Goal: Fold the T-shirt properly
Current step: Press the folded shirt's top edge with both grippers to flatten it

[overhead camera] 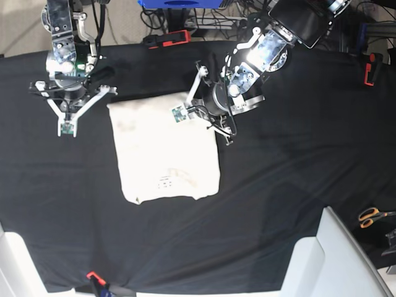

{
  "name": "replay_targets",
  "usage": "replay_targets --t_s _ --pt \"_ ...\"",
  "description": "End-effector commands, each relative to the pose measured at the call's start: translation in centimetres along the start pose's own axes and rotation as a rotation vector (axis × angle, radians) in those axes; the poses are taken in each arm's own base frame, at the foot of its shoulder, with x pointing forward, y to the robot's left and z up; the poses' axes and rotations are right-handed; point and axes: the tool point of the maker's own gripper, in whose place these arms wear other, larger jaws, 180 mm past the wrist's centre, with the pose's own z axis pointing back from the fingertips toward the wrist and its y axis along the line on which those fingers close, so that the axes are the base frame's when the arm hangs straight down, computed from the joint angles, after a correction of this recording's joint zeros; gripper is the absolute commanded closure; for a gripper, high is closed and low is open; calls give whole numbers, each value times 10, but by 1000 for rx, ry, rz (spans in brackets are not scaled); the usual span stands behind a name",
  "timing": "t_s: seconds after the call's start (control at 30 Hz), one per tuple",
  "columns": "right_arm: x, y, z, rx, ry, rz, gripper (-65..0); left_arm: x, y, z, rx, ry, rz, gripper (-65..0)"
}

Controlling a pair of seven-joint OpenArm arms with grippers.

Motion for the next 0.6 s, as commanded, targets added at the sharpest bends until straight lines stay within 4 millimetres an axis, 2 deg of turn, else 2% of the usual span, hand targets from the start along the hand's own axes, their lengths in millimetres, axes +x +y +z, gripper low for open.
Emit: replay_targets --t_s 0.0,0.17,0.27,0.47,0.5,0.57 --pt "13 -4 2 -13 -44 -3 -2 9 10 5 28 -24 -6 0" --pt "13 -4 2 -13 -44 -3 -2 32 15 15 53 -79 -16 0" --pt "13 -4 2 -13 -44 -3 -2 34 11 13 45 -69 -9 0" --pt "13 -4 2 -13 -44 -3 -2 15 -13 7 -6 -24 2 0" --pt "13 -4 2 -13 -45 -3 -2 10 -19 7 -17 -15 13 0" --pt "13 -5 2 -14 -46 -2 -2 -5 -20 10 -14 5 26 0"
